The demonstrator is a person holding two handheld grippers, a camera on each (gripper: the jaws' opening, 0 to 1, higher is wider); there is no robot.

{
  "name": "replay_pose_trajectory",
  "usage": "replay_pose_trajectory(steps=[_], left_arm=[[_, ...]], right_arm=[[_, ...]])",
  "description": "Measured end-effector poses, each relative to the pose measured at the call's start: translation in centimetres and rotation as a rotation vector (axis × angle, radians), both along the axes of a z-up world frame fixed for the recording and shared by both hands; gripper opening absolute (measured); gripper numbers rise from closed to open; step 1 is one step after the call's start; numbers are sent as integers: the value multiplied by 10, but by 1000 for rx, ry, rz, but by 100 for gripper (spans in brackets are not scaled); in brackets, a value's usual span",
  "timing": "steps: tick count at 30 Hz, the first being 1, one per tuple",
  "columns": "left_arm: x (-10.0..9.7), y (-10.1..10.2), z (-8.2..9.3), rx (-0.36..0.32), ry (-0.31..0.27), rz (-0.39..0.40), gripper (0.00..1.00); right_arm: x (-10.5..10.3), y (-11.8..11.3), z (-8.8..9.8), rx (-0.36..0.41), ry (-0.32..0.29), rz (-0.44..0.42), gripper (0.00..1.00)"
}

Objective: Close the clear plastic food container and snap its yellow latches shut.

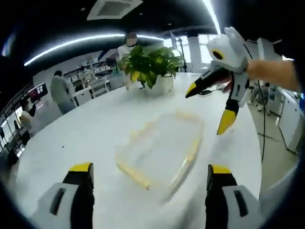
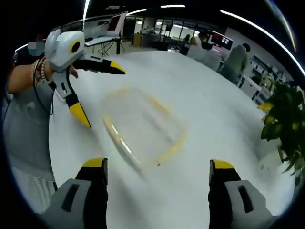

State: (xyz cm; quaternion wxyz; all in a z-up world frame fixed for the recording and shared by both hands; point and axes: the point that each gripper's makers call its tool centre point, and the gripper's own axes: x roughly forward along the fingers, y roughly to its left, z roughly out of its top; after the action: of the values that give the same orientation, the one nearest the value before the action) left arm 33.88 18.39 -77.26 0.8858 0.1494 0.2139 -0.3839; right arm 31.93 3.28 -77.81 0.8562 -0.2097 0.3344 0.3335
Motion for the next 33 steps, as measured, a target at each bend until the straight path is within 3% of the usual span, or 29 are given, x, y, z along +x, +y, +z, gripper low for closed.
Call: replay_pose_trajectory(steps=[2, 7, 9, 11, 13, 19, 22, 25, 28, 33], left_arm=[[-3, -3, -7, 9, 30, -12, 94], [-4, -9, -12, 49, 13, -34, 91], [-3, -10, -10, 51, 2, -35, 83], [-3, -12, -10, 54, 0, -43, 83], [-4, -15, -11, 58, 3, -66, 85], [-3, -13, -13, 73, 5, -69, 74], [-1, -8, -17, 92, 13, -66, 68], [-2, -2, -22, 135, 23, -68, 62], [0, 5, -23, 150, -3, -49, 61], [8, 23, -21, 158, 3, -19, 58]], right_arm=[[-1, 2, -8, 11, 6, -10, 89], [-1, 7, -20, -1, 6, -31, 91], [-1, 11, -21, 9, 3, -30, 84], [-2, 16, -22, 15, 7, -23, 79], [-3, 21, -24, 13, 4, -14, 81], [-4, 40, -26, 34, -10, 17, 65], [-4, 40, -33, 7, -7, 9, 69], [-5, 41, -33, -9, -4, 9, 64], [-3, 46, -31, -7, -3, 4, 55], [4, 62, -31, -3, -11, 13, 54]])
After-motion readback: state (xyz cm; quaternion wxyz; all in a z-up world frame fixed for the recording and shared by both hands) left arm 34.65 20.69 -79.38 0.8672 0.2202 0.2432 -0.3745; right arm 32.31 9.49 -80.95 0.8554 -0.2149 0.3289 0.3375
